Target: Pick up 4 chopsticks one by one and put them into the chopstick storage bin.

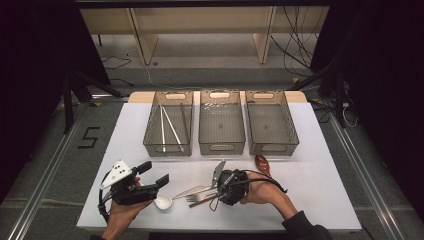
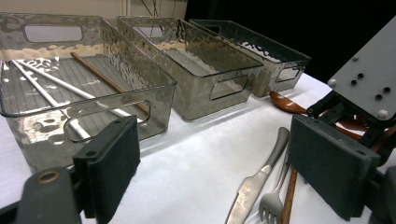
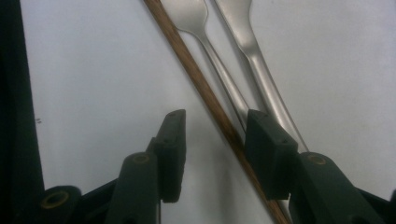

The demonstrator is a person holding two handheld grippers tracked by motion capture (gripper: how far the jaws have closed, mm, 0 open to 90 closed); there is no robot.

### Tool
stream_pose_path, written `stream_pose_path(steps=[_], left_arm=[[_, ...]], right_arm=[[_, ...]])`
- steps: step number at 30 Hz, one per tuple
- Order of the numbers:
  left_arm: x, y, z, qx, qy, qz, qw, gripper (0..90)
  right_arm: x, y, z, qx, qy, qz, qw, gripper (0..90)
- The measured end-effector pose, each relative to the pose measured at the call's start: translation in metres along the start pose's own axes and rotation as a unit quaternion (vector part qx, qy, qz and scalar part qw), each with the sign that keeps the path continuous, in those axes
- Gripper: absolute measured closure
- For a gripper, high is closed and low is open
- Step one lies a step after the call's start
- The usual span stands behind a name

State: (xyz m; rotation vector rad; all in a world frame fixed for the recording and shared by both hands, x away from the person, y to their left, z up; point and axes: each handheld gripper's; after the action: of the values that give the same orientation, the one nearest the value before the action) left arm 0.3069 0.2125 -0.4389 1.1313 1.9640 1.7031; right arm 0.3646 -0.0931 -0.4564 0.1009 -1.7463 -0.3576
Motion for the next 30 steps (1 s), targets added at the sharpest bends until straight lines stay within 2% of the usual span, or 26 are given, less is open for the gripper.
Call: stream_pose_path(steps=[4, 7, 9, 12, 15, 17, 23, 28, 30], left_arm=[[0.0, 0.0, 0.0, 0.0, 0.0, 0.0, 1.0, 16.6], [0.0, 0.0, 0.0, 0.0, 0.0, 0.0, 1.0, 16.6], [0.0, 0.0, 0.0, 0.0, 0.0, 0.0, 1.0, 16.6], [0.0, 0.0, 0.0, 0.0, 0.0, 0.0, 1.0, 16.6], [0.0, 0.0, 0.0, 0.0, 0.0, 0.0, 1.0, 16.6], [0.0, 0.0, 0.0, 0.0, 0.0, 0.0, 1.0, 16.6], [0.0, 0.0, 0.0, -0.001, 0.0, 0.001, 1.0, 16.6], [0.0, 0.0, 0.0, -0.001, 0.0, 0.002, 1.0, 16.6], [0.0, 0.0, -0.001, -0.002, 0.0, 0.001, 1.0, 16.6]], right_arm=[[-0.002, 0.0, 0.0, 0.002, 0.008, 0.011, 0.9999, 63.4], [-0.003, 0.002, 0.002, 0.015, 0.008, 0.017, 0.9997, 67.3], [-0.002, 0.003, 0.005, 0.015, 0.008, 0.022, 0.9996, 69.6], [-0.002, 0.005, 0.008, 0.036, 0.003, 0.028, 0.9989, 72.9], [0.0, 0.007, 0.013, 0.046, 0.006, 0.045, 0.9979, 76.3], [-0.001, 0.007, 0.016, 0.055, 0.005, 0.043, 0.9976, 78.3], [0.001, 0.007, 0.018, 0.07, 0.013, 0.06, 0.9957, 82.1], [0.0, 0.008, 0.021, 0.078, 0.01, 0.063, 0.995, 83.3], [0.001, 0.01, 0.022, 0.084, 0.007, 0.072, 0.9939, 83.4]])
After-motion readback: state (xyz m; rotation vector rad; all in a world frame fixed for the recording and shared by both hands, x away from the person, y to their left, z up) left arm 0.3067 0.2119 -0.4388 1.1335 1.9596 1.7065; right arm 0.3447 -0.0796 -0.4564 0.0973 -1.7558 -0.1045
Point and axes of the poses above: each handheld gripper's, and its own axes: x roughly backward along the jaws, y roughly out of its top, z roughly to its left, and after that the axes turned 6 degrees about -y, right-handed
